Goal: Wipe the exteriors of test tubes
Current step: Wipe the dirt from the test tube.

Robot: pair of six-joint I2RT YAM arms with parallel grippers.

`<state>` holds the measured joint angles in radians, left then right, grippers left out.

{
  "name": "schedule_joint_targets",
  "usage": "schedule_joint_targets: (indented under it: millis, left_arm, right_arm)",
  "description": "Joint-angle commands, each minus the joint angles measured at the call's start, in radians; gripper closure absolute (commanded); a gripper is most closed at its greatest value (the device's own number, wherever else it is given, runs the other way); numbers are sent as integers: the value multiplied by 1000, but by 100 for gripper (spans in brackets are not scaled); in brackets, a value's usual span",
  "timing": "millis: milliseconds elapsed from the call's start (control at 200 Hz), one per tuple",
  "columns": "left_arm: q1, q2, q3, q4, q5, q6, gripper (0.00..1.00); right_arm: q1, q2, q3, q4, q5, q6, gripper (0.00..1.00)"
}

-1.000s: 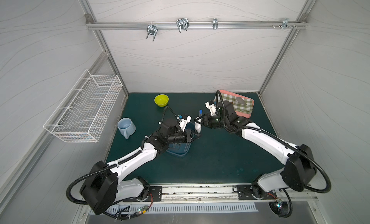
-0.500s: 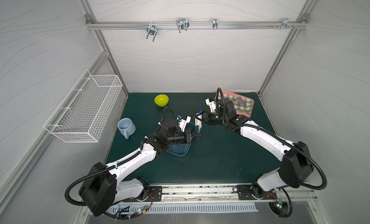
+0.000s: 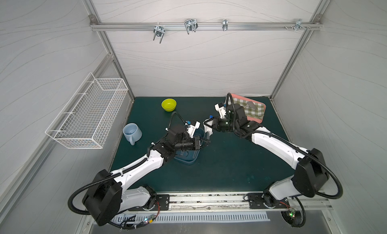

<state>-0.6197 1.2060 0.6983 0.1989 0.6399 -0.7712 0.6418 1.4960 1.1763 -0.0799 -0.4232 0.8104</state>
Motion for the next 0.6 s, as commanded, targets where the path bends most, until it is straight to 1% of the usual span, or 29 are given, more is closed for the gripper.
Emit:
schedule_joint_targets:
  millis: [0,115,265,335,405,595]
  left_arm:
    - [8,-23,12,58,6,-5,95]
    - [9,-30,11,53,-3,-9,95]
    - [12,-28,12,54,-2,-7,95]
    - [13,-28,10,54,-3,-7,95]
    - [14,-25,11,57,-1,-10,95]
    - [14,-28,7,60,4,-12,95]
  right_arm:
    - [-8,31,30,-1,-4,-12,80]
    - [39,2,-26,6,22,3,80]
    - [102,-78,-137,37,63,60,80]
    - [111,-108,-170,40,86,74,80]
    - [95,-116,-172,41,106,65,80]
    - [-3,-35,-32,22,31,6,80]
